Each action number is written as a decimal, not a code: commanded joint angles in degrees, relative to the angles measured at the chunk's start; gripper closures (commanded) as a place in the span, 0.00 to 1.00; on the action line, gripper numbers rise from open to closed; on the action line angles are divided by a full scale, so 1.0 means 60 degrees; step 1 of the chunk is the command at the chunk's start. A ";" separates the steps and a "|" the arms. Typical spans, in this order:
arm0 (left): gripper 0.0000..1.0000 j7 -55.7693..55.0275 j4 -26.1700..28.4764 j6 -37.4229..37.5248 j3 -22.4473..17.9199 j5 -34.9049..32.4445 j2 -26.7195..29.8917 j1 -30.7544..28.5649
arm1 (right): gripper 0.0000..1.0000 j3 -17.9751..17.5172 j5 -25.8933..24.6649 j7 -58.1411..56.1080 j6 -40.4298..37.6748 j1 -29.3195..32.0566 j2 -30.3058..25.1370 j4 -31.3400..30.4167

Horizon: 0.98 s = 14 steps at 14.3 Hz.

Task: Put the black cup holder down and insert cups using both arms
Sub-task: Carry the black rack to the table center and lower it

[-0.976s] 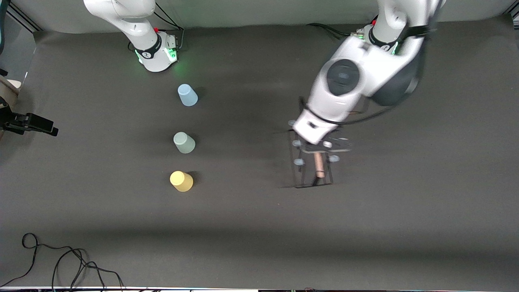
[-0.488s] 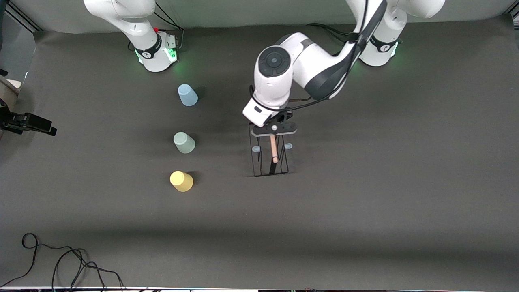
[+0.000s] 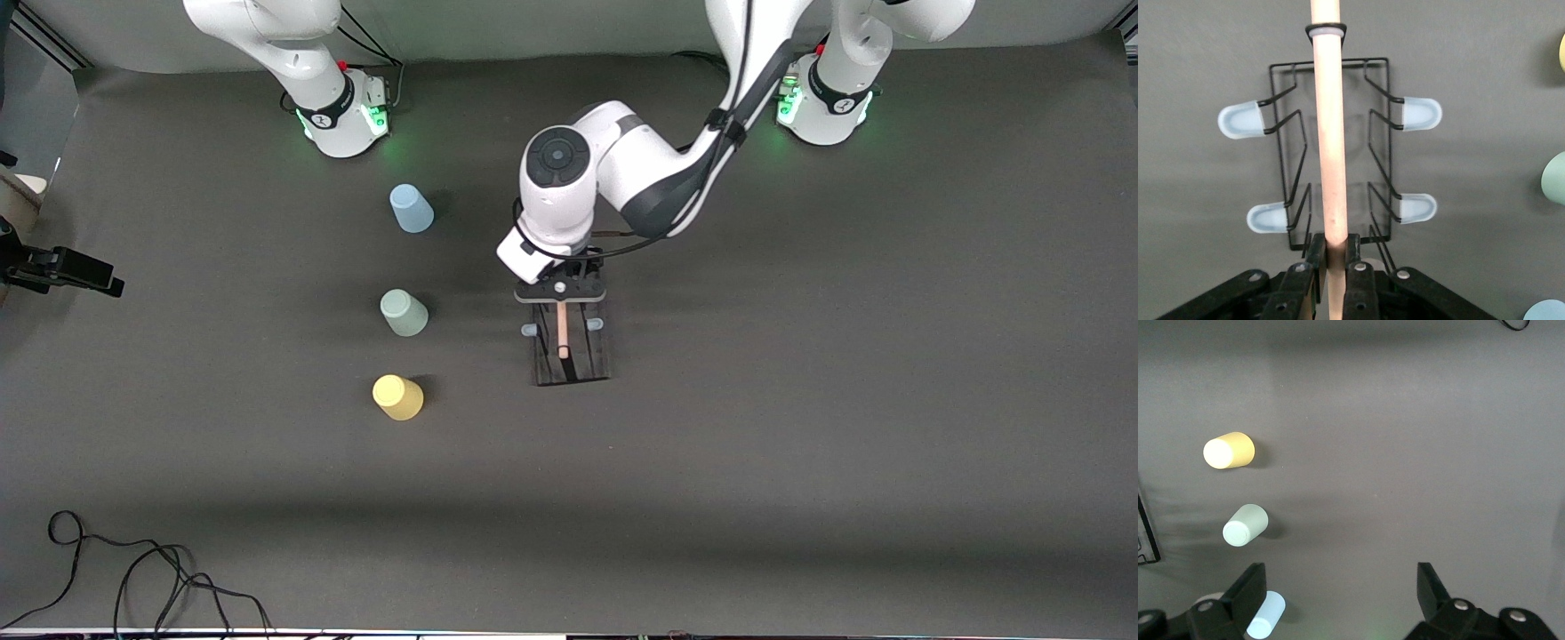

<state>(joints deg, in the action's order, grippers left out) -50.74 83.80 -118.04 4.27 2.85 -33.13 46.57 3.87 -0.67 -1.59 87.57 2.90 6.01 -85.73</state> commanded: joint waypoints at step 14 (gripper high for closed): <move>0.00 0.0266 -0.0519 0.0904 -0.0199 0.0066 0.0904 -0.0946 | 0.00 -0.0030 -0.0063 -0.0248 -0.0136 0.0058 -0.0020 0.0094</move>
<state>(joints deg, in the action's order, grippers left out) -52.42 81.04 -117.69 3.06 2.90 -32.50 44.82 3.88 -0.67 -1.63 87.55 2.90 6.01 -85.73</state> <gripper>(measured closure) 0.273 0.000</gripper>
